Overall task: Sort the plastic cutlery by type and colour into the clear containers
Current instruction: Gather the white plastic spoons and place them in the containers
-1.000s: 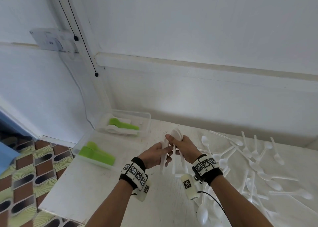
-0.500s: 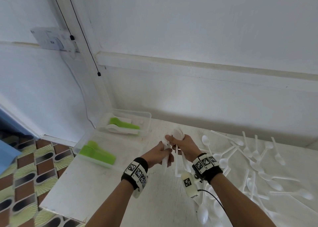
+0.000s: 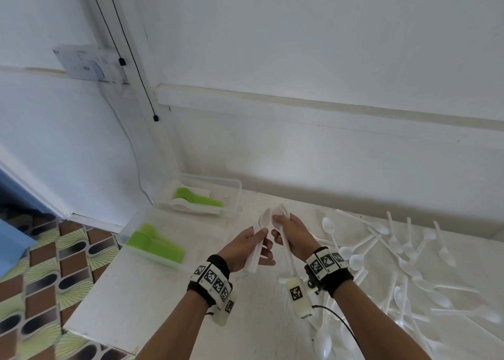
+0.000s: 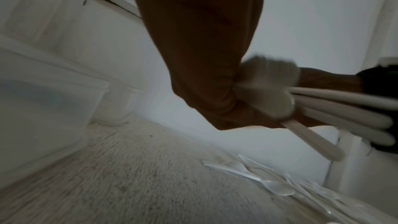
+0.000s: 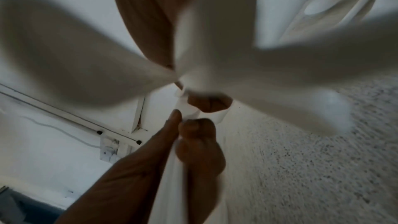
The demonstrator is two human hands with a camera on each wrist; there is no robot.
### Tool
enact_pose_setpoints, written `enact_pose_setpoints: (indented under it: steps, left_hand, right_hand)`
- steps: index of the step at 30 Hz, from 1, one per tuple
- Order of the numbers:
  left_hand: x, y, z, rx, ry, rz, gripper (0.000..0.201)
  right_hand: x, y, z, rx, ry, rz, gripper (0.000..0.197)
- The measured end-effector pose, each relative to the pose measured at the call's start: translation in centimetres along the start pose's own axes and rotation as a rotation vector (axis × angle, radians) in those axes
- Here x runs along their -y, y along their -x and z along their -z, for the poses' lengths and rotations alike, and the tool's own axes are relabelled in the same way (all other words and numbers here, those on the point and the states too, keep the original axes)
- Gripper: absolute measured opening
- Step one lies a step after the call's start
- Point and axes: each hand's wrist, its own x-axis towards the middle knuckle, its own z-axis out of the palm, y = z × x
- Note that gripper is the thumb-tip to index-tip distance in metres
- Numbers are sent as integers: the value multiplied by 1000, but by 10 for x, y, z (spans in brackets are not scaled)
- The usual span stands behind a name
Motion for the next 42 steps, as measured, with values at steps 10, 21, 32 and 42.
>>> enact_pose_setpoints:
  steps: [10, 21, 32, 42]
  left_hand:
    - [8, -5, -9, -6, -2, -23, 25]
    - [11, -7, -15, -10, -188, -126, 41]
    - [17, -22, -25, -100, -132, -94, 50]
    - [7, -14, -11, -40, 84, 7, 47]
  right_hand:
    - [-6, 0, 0, -21, 197, -34, 45]
    - [-8, 4, 1, -59, -127, -53, 24]
    - [-16, 0, -16, -168, -205, -39, 29]
    - [-2, 2, -5, 5, -182, -219, 39]
